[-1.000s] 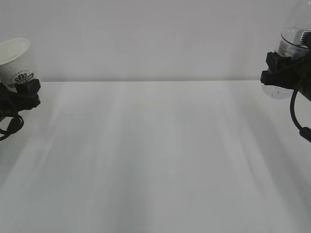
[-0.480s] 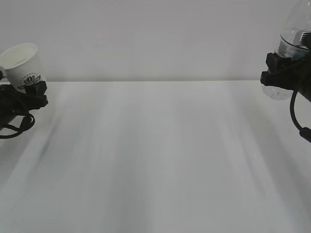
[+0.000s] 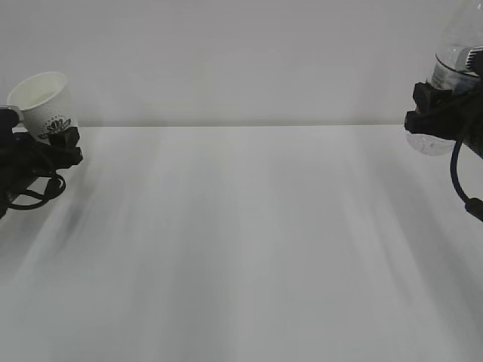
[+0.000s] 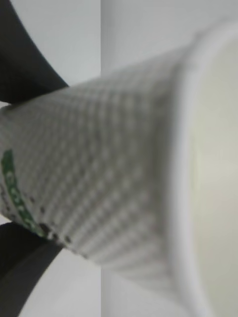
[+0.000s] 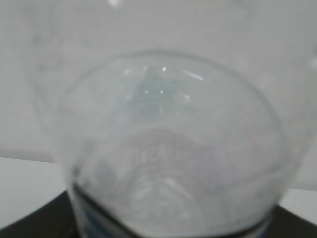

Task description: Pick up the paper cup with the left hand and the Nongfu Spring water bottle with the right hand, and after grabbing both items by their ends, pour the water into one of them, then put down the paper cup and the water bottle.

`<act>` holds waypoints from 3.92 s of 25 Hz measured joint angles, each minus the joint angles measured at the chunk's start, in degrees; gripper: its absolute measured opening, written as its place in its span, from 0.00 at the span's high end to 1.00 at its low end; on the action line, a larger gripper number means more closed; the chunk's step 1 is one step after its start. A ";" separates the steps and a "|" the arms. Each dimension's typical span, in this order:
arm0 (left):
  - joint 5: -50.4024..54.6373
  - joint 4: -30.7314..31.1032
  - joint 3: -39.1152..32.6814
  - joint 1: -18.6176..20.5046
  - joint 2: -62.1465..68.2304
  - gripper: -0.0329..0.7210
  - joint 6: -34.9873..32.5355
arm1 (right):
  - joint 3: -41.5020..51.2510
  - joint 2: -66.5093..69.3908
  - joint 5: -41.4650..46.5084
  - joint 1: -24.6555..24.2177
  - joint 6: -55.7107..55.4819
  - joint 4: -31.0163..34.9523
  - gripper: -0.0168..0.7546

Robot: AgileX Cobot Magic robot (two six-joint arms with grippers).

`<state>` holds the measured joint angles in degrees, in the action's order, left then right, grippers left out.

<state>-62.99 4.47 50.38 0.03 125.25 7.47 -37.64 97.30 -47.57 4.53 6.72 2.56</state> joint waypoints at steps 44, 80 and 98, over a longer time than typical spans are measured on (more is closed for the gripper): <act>-1.10 -0.20 8.12 1.25 9.70 0.05 0.74 | 0.00 0.00 0.12 0.00 0.00 0.00 0.46; -2.45 0.68 -21.52 1.25 -16.82 0.13 -1.57 | 0.00 0.00 0.12 0.00 0.00 -2.88 0.46; -2.45 1.86 -21.65 1.25 -18.19 0.18 -1.57 | 0.00 2.96 -8.77 0.00 0.00 -3.43 0.46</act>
<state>-65.44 6.33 28.73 1.28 107.06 5.91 -37.64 100.26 -56.34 4.53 6.72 -0.87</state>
